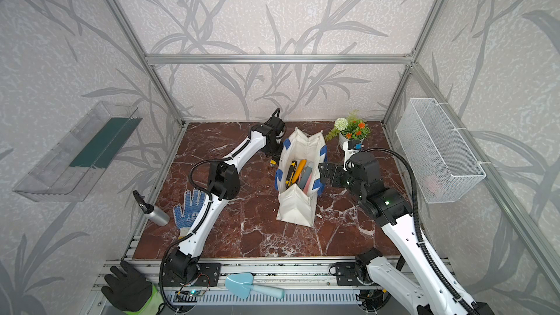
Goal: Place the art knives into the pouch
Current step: Pick up the utility knife at the center of the board, then place the utility knife in the pouch.
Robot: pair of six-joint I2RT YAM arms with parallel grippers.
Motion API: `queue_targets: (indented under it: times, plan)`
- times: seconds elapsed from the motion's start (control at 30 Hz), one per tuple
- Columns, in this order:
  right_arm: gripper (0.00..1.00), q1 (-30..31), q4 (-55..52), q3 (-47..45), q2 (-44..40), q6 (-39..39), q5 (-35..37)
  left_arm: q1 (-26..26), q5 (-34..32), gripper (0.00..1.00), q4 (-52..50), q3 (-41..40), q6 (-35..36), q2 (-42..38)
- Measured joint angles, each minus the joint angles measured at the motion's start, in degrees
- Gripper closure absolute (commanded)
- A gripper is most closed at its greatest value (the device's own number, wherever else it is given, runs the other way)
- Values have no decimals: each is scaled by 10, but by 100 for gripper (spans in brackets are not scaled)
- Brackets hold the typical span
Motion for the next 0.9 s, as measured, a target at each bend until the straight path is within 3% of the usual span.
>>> queue_targets:
  times: [0.33, 0.57, 0.9]
  plan:
    - [1, 0, 0, 0, 0, 3, -3, 15, -10, 75, -24, -5, -2, -7]
    - [1, 0, 6, -16, -3, 13, -7, 43, 2, 76, -26, -107, 4, -95]
    - [1, 0, 14, -34, -3, 32, -14, 50, 50, 78, -27, -106, 3, -221]
